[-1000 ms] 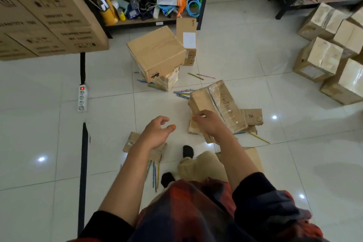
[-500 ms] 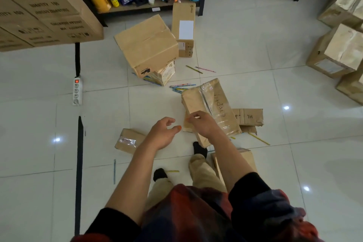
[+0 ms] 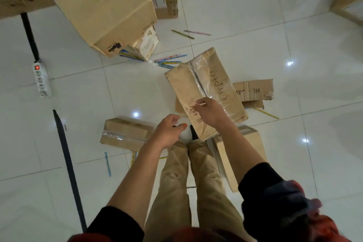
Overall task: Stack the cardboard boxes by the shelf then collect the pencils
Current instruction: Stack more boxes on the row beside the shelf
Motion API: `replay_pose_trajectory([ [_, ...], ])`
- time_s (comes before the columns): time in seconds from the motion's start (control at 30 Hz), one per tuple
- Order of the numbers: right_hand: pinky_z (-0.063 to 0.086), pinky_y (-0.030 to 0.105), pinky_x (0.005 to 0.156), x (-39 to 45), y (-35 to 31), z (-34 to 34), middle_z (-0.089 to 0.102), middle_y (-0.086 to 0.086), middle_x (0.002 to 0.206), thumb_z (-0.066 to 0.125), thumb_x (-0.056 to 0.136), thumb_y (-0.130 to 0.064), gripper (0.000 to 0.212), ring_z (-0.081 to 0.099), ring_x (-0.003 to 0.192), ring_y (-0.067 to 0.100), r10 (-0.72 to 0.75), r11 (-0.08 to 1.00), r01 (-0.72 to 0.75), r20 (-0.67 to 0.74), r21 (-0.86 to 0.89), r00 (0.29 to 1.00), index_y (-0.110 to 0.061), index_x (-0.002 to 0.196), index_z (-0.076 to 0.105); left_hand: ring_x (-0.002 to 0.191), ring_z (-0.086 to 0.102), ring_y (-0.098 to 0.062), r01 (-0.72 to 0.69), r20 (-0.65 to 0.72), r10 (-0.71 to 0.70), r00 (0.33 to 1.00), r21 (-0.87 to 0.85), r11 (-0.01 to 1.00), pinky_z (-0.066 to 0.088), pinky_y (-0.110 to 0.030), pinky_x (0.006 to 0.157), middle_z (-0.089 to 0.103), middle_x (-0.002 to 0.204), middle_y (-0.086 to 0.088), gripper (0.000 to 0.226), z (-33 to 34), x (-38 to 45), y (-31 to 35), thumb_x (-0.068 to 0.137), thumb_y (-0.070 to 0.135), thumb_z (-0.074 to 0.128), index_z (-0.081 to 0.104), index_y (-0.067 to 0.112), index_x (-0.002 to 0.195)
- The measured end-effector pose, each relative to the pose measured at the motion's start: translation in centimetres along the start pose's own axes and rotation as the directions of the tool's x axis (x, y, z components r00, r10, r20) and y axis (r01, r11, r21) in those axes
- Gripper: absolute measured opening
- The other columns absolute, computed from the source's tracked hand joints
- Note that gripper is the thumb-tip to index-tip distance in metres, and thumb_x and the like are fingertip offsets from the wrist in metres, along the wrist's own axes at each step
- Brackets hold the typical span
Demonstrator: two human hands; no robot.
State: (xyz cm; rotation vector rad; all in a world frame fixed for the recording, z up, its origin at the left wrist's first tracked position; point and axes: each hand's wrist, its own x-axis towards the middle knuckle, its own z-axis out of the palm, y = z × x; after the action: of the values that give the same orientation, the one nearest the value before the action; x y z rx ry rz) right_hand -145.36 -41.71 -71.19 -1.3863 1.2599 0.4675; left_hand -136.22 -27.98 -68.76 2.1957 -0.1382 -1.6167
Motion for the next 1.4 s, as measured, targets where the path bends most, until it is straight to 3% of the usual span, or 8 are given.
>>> replay_pose_trajectory([
  [0.07, 0.045, 0.027, 0.073, 2.4, 0.9, -0.8, 0.061, 0.005, 0.115, 0.057, 0.094, -0.026, 0.032, 0.061, 0.096, 0.022, -0.017, 0.998, 0.015, -0.041, -0.055, 0.999, -0.017, 0.125, 0.056, 0.123, 0.051, -0.019, 0.035, 0.007, -0.035, 0.999, 0.025, 0.999, 0.044, -0.038, 0.104, 0.052, 0.138, -0.002, 0.048, 0.2, 2.8, -0.6, 0.093, 0.033, 0.063, 0.048, 0.020, 0.137],
  [0.23, 0.033, 0.046, 0.110, 7.1, 3.1, -2.5, 0.028, 0.014, 0.146, 0.058, 0.091, -0.030, 0.052, 0.033, 0.133, 0.035, -0.081, 0.967, 0.013, -0.259, -0.254, 0.962, -0.021, 0.140, 0.043, 0.122, 0.053, -0.021, 0.068, 0.023, -0.068, 0.997, 0.013, 0.998, 0.042, -0.039, 0.106, 0.054, 0.137, -0.005, 0.055, 1.4, 8.6, -0.7, 0.092, 0.030, 0.065, 0.042, 0.016, 0.139],
  [0.43, 0.012, 0.060, 0.115, 10.6, 6.0, -2.5, -0.002, 0.023, 0.160, 0.061, 0.085, -0.041, 0.088, 0.002, 0.146, 0.045, 0.026, 0.918, -0.152, -0.328, -0.365, 0.944, -0.027, 0.154, 0.007, 0.102, 0.051, -0.017, 0.138, 0.081, -0.133, 0.988, -0.062, 0.988, 0.042, -0.025, 0.084, 0.052, 0.121, -0.003, 0.058, 4.6, 13.0, -0.1, 0.094, 0.026, 0.062, 0.032, 0.010, 0.141],
  [0.53, 0.015, 0.059, 0.113, 10.8, 7.3, -2.2, 0.009, 0.018, 0.157, 0.064, 0.080, -0.044, 0.097, 0.011, 0.144, 0.042, 0.009, 0.930, -0.133, -0.340, -0.343, 0.940, -0.030, 0.153, 0.002, 0.094, 0.057, -0.016, 0.179, 0.091, -0.170, 0.981, -0.104, 0.978, 0.046, -0.025, 0.068, 0.057, 0.115, -0.004, 0.053, 5.6, 14.2, -1.0, 0.090, 0.029, 0.066, 0.040, 0.010, 0.132],
  [0.7, 0.022, 0.054, 0.107, 9.7, 7.3, -0.9, 0.032, 0.014, 0.141, 0.066, 0.076, -0.047, 0.098, 0.033, 0.129, 0.035, -0.098, 0.947, -0.046, -0.423, -0.318, 0.901, -0.024, 0.153, 0.010, 0.107, 0.059, -0.022, 0.217, 0.034, -0.215, 0.976, -0.236, 0.947, 0.051, -0.036, 0.093, 0.059, 0.123, -0.005, 0.071, 5.9, 14.4, -3.1, 0.079, 0.039, 0.074, 0.038, 0.016, 0.135],
  [0.93, 0.030, 0.054, 0.105, 8.0, 6.5, 1.7, 0.034, 0.011, 0.125, 0.068, 0.077, -0.038, 0.082, 0.038, 0.118, 0.035, -0.174, 0.954, 0.043, -0.430, -0.298, 0.886, -0.019, 0.148, 0.031, 0.088, 0.063, -0.014, 0.234, -0.057, -0.292, 0.955, -0.459, 0.857, 0.048, -0.027, 0.060, 0.063, 0.114, -0.006, 0.060, 4.7, 13.6, -5.6, 0.085, 0.040, 0.070, 0.042, 0.016, 0.132],
  [1.23, 0.038, 0.026, 0.089, 5.8, 6.0, 3.5, 0.049, 0.001, 0.138, 0.070, 0.084, -0.029, 0.063, 0.049, 0.121, 0.018, -0.283, 0.959, 0.265, -0.267, -0.103, 0.921, -0.018, 0.139, 0.042, 0.090, 0.062, -0.009, 0.141, -0.133, -0.260, 0.956, -0.571, 0.808, 0.046, -0.026, 0.062, 0.066, 0.101, 0.007, 0.024, 3.3, 11.2, -8.5, 0.090, 0.045, 0.064, 0.056, 0.030, 0.108],
  [1.4, 0.046, 0.035, 0.091, 4.3, 4.9, 3.7, 0.051, 0.000, 0.136, 0.071, 0.084, -0.032, 0.064, 0.052, 0.119, 0.021, -0.305, 0.952, 0.293, -0.187, -0.091, 0.934, -0.019, 0.138, 0.039, 0.095, 0.059, -0.009, 0.049, -0.198, -0.224, 0.954, -0.637, 0.770, 0.045, -0.029, 0.068, 0.061, 0.104, 0.009, 0.042, 2.6, 8.5, -9.6, 0.088, 0.045, 0.065, 0.044, 0.030, 0.122],
])
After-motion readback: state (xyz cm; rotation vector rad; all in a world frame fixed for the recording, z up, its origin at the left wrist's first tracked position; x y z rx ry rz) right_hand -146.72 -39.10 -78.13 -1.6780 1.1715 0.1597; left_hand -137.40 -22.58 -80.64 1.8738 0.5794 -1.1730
